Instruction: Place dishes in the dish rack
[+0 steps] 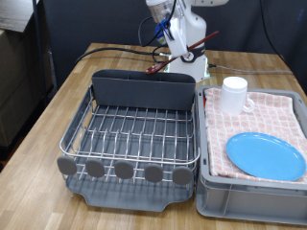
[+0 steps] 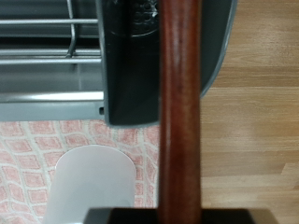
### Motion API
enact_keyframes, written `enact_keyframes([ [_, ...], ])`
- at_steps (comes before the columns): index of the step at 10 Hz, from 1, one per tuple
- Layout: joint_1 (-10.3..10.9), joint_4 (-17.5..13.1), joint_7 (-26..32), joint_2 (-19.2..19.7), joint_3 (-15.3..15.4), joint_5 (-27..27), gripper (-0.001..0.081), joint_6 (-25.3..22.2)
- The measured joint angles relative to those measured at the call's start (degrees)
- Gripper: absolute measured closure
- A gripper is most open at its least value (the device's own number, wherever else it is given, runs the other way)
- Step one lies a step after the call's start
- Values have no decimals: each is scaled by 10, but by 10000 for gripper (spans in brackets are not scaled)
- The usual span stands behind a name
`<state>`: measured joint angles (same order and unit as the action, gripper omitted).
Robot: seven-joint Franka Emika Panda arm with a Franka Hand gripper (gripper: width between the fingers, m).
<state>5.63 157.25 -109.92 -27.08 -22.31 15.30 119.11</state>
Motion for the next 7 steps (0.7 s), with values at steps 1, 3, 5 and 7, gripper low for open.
enact_keyframes([
  [1,0,0,27,7,-18,7,714,-1],
  [3,0,0,87,26,-50,22,714,-1],
  [5,0,-1,128,48,-72,32,714,5],
  [7,0,4,152,68,-81,28,714,48],
])
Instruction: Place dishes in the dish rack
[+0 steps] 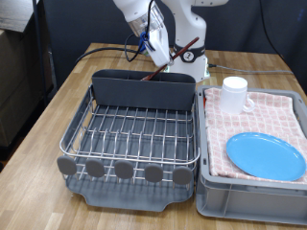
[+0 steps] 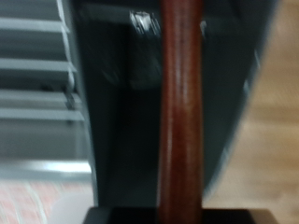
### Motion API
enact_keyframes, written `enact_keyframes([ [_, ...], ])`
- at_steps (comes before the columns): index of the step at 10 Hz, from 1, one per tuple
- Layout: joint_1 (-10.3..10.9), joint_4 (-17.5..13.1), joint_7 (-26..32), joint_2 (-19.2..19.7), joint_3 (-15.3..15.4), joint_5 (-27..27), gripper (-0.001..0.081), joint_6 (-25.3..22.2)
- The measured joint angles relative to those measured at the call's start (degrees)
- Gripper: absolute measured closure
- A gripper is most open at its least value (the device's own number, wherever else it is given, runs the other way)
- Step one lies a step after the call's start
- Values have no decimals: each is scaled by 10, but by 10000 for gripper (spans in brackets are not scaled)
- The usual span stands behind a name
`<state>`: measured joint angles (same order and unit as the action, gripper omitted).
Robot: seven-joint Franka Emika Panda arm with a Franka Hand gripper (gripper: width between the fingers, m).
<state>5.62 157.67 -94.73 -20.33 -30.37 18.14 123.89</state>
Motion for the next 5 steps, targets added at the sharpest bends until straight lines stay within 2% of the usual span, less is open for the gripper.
enact_keyframes([
  [3,-1,17,-14,4,15,-22,714,60],
  [4,-1,18,-17,4,17,-25,584,68],
  [5,-1,19,-23,5,18,-27,408,74],
])
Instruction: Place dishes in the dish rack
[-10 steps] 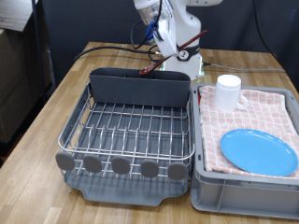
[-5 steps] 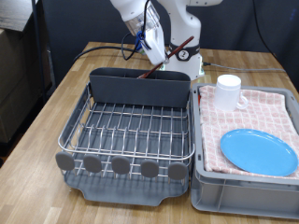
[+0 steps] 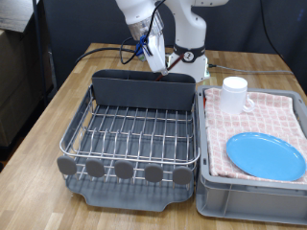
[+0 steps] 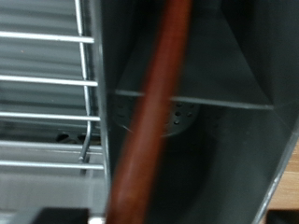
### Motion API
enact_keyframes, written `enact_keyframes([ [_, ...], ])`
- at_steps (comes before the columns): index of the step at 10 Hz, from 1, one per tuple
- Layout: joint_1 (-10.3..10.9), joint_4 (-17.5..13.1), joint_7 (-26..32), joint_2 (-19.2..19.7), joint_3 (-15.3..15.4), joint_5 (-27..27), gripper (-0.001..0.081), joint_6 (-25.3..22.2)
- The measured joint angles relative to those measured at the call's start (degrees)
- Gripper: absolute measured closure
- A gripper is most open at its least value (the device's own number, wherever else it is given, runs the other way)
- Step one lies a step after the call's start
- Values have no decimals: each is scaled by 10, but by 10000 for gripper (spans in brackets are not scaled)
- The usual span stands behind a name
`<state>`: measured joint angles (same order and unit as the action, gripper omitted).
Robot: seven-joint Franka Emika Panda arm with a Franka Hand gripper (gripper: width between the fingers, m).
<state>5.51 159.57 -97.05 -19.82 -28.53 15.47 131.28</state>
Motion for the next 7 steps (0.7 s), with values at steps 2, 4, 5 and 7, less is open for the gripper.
enact_keyframes([
  [2,-9,4,-47,2,15,-33,204,20],
  [4,-33,10,-140,2,55,-96,54,43],
  [5,-42,11,-180,0,76,-120,54,47],
  [7,-55,10,-250,-17,117,-171,14,41],
])
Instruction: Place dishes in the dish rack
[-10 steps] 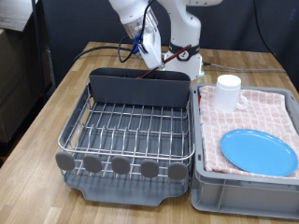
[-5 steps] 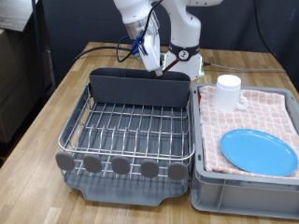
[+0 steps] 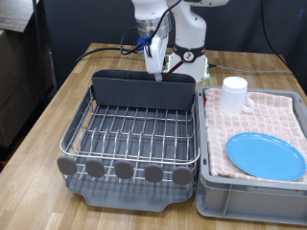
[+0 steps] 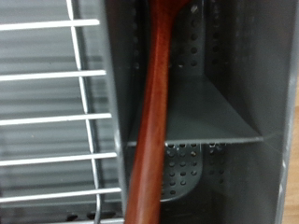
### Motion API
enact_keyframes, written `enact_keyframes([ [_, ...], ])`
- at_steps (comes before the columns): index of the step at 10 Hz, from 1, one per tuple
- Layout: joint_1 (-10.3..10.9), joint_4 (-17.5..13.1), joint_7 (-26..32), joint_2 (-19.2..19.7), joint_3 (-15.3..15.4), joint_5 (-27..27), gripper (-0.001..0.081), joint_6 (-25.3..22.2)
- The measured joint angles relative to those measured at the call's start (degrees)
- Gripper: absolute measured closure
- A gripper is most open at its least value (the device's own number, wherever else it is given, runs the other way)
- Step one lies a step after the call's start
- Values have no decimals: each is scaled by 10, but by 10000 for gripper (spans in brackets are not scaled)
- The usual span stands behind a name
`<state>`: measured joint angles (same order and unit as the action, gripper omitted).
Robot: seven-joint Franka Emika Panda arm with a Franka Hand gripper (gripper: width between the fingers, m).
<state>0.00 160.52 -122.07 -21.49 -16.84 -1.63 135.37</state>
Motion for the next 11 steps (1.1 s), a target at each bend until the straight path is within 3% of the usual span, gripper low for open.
enact_keyframes([
  [2,-5,-8,-57,-27,42,-33,5,-32],
  [5,-5,-28,-80,-63,75,-34,3,-89],
  [8,-2,-49,-82,-81,93,-31,3,-141],
  [9,-2,-49,-82,-80,93,-31,3,-139],
  [11,1,-63,-61,-71,117,-74,3,-152],
])
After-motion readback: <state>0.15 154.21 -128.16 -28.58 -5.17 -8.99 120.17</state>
